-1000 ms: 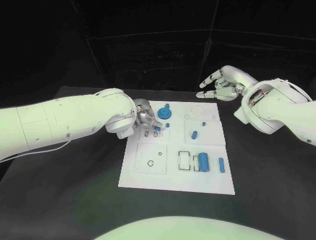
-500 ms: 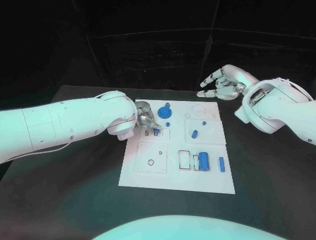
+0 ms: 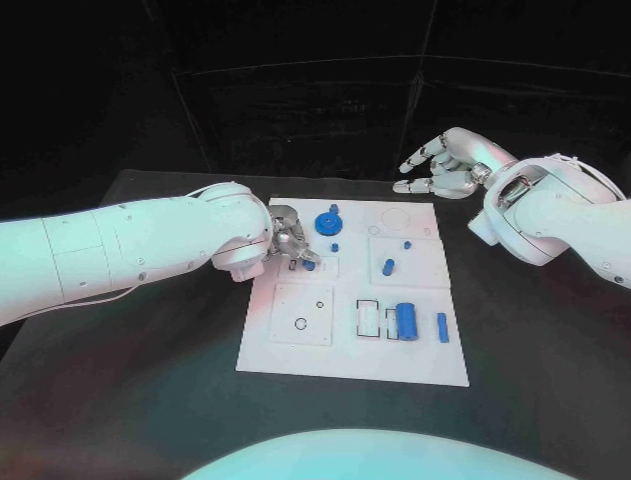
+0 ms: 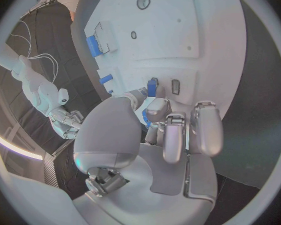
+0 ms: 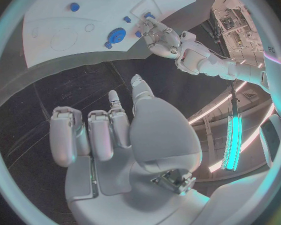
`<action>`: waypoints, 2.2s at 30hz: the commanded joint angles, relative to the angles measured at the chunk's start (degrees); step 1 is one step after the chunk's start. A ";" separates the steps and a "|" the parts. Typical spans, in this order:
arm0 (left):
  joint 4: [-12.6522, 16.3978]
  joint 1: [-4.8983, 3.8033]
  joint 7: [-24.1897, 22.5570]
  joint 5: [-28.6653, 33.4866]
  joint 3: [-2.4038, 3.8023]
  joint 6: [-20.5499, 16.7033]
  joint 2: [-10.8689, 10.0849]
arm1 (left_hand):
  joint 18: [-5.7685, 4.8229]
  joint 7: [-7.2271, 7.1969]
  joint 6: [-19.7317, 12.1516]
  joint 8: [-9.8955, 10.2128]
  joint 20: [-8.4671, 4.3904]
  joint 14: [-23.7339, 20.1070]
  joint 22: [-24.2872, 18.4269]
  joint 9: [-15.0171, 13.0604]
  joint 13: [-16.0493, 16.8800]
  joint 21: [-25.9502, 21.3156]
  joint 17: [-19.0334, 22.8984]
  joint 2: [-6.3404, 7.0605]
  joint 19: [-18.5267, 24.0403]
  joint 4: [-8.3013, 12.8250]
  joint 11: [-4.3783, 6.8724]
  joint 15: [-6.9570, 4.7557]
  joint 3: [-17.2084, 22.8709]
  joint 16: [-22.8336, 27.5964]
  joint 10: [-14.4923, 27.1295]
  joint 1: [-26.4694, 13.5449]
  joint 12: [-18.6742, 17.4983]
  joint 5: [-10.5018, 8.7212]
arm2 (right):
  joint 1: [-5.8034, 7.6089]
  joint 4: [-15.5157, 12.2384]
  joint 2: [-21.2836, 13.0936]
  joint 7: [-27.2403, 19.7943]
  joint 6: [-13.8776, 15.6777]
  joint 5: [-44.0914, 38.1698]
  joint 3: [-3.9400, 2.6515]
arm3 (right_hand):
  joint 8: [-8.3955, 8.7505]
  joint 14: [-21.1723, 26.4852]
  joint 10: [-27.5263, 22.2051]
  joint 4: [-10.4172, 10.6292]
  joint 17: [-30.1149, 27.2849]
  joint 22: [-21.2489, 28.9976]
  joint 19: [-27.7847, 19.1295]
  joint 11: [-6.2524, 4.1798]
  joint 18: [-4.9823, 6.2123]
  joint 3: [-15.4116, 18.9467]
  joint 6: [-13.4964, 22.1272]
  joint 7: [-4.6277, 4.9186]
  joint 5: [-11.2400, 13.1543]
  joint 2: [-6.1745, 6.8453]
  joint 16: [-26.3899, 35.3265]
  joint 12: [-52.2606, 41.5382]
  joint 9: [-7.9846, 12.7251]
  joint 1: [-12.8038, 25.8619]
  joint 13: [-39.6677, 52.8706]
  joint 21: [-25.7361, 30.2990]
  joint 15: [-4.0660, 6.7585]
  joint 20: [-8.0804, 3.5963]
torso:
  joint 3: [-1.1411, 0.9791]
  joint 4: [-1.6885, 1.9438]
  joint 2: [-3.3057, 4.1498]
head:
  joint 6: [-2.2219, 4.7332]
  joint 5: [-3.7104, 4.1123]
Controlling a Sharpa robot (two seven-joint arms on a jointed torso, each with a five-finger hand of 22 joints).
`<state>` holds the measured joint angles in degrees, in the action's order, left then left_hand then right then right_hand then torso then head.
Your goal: Assemble the parts on the task board
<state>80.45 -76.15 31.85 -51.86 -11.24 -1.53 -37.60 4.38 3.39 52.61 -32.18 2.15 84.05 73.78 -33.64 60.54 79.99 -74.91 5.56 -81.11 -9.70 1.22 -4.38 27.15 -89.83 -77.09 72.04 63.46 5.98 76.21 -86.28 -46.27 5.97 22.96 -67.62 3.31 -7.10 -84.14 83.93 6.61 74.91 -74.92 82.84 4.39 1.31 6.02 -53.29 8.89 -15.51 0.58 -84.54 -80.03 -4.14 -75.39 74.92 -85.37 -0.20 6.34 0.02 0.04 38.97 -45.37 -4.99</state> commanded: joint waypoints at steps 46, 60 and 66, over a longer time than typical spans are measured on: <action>-2.74 -0.14 1.54 -1.28 0.01 6.09 2.06 | -0.75 -1.51 2.84 -1.41 -0.62 5.95 0.98 -1.06 0.97 0.35 -15.09 0.68 -0.66 3.90 0.81 -0.61 3.93 -0.17 -1.17 -7.68 1.50 -0.54 | 0.12 -0.46 -0.18 -0.31 0.52 0.07 -0.03 | -0.38 -3.43 0.24 0.08 4.02 -5.12 -0.26 -0.47 1.15 0.35 -0.16 -0.02 0.07 -0.57 0.44 0.16 0.06 -0.44 6.69 0.27 0.45 -0.17 | -0.02 0.00 0.01 | -0.44 -0.06; -4.06 -0.21 1.91 -1.28 0.01 6.51 2.73 | -0.92 -1.91 3.94 -2.12 -0.92 5.95 1.84 -1.60 2.24 0.75 -15.09 -0.03 -1.18 1.28 1.14 -0.90 -1.49 -0.17 -1.92 -10.24 2.83 -0.63 | 0.12 -0.66 -0.27 -0.22 0.63 0.07 -0.03 | -0.43 -3.42 0.20 0.56 3.95 -5.12 -0.25 -0.47 1.15 0.89 -0.13 -0.02 0.78 -0.64 0.50 0.22 0.08 -0.35 6.64 0.29 0.45 -0.18 | 0.01 0.00 0.02 | -0.49 0.06; -4.34 -0.23 1.96 -1.28 0.02 6.15 2.90 | -0.92 -1.97 4.05 -2.23 -1.01 5.95 1.86 -1.75 2.31 0.70 -15.09 -0.24 -1.21 0.44 1.21 -0.97 -3.35 -0.17 -2.04 -10.74 2.99 -0.65 | 0.12 -0.68 -0.29 -0.16 0.63 0.07 -0.03 | -0.43 -3.42 0.20 0.56 3.95 -5.12 -0.25 -0.47 1.15 0.89 -0.13 -0.02 0.78 -0.64 0.50 0.22 0.08 -0.35 6.64 0.29 0.45 -0.18 | 0.01 0.04 0.00 | -0.50 0.06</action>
<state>76.22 -76.36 33.09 -52.84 -11.20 4.00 -34.75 4.38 1.32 56.52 -34.20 1.33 83.85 74.94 -35.33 62.84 80.56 -74.91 5.46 -81.95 -9.28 2.26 -5.02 24.04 -89.83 -78.73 61.83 66.31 5.54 76.21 -86.82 -46.54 6.01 23.00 -67.59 3.31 -7.31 -83.93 83.93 7.24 74.90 -74.91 82.84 4.39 1.31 6.65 -53.29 8.89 -14.85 0.27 -84.35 -80.03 -4.14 -75.70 74.92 -85.37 0.01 6.34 0.02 0.04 38.97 -45.88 -4.92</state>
